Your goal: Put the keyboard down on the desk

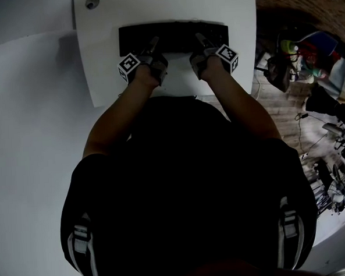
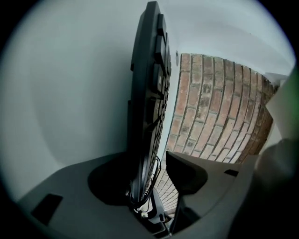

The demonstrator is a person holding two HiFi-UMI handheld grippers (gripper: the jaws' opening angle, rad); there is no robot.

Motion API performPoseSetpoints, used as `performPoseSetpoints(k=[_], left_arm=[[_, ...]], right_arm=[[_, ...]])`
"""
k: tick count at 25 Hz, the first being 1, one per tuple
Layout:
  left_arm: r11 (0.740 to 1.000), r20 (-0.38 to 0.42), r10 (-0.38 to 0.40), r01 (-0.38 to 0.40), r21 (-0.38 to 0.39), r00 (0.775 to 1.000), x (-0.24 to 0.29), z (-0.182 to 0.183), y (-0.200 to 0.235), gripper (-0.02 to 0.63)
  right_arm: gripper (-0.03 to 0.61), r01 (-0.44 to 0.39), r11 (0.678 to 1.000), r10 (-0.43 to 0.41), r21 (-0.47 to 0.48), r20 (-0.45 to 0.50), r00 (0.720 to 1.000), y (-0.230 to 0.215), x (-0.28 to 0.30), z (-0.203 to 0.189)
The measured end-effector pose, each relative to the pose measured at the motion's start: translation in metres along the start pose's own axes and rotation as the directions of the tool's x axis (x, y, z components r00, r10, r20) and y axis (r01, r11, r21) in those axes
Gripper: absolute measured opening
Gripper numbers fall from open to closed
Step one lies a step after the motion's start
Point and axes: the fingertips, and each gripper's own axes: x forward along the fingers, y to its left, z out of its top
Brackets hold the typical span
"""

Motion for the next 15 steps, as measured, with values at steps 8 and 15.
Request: performPoseSetpoints(k=[8, 15], left_arm=[[1.0, -0.017, 0.008, -0.008, 0.01, 1.0, -0.011, -0.006, 0.003, 0.244], [1.0, -0.026, 0.014, -0.013, 0.022, 1.0, -0.022, -0.013, 0.005, 0.245]], right_arm=[[0.21, 0.056, 0.998, -0.057, -0.002, -0.035, 0.998, -0.009, -0.01, -0.011], [0.21, 0.095, 0.995, -0.095, -0.005, -0.066, 0.993, -0.017, -0.022, -0.018]])
